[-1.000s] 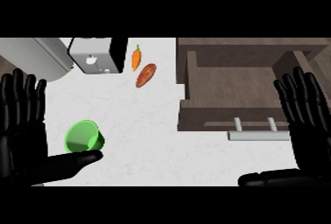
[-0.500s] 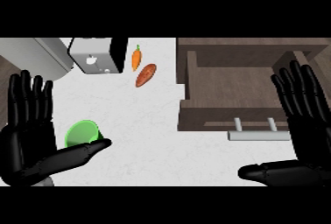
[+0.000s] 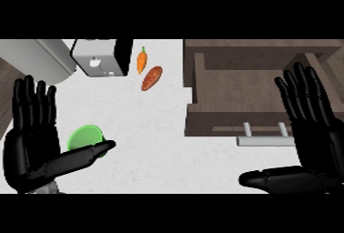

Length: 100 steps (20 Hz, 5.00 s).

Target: Pick up the cup, place it into the drawer and close the drawer

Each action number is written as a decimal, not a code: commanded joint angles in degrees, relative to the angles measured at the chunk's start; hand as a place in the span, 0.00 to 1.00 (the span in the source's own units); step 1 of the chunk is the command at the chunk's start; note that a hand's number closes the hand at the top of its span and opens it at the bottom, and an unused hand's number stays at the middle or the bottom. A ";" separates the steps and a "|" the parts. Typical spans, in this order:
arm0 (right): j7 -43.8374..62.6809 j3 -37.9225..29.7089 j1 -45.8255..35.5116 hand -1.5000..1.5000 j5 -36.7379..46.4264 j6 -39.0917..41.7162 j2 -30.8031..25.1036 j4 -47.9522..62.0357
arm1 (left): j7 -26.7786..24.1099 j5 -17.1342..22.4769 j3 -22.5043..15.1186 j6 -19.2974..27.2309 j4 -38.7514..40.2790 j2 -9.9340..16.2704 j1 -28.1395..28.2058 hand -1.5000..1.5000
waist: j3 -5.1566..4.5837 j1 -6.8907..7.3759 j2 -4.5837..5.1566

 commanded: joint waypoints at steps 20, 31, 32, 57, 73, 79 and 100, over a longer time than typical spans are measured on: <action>1.26 -1.90 2.05 0.00 -1.99 2.28 -1.35 -2.94 | -9.29 3.29 1.93 1.39 9.96 -0.37 10.15 0.00 | 0.00 0.03 -0.02; 4.32 -3.93 1.91 0.00 -4.05 2.46 -2.40 -5.26 | -21.32 9.64 8.64 -4.98 26.70 1.19 7.95 0.00 | -0.01 -0.13 -0.02; 6.13 -2.13 -4.18 0.00 -1.58 -0.27 -1.43 -3.31 | -22.70 9.59 8.40 -5.90 29.14 0.96 8.76 0.00 | -0.02 0.04 0.01; 0.67 -5.36 -2.06 0.00 -3.97 4.16 -2.52 1.88 | -37.36 12.61 14.09 -7.88 55.95 2.74 -3.40 0.00 | 0.00 -0.01 0.02; 5.99 -3.63 -3.44 0.00 -3.65 2.08 -1.58 -2.67 | -51.08 16.63 17.71 -16.25 77.61 4.69 -11.49 0.00 | -0.03 -0.18 0.07; 3.53 -0.80 3.07 0.00 -1.98 2.89 0.13 -5.49 | -51.10 19.13 17.99 -23.68 79.60 6.49 -12.76 0.00 | -0.03 -0.28 0.03; 7.23 -6.08 -3.04 0.00 -6.17 3.37 -3.16 -3.24 | -59.27 16.67 15.48 -24.58 82.42 5.20 -20.45 1.00 | -0.02 -0.33 0.04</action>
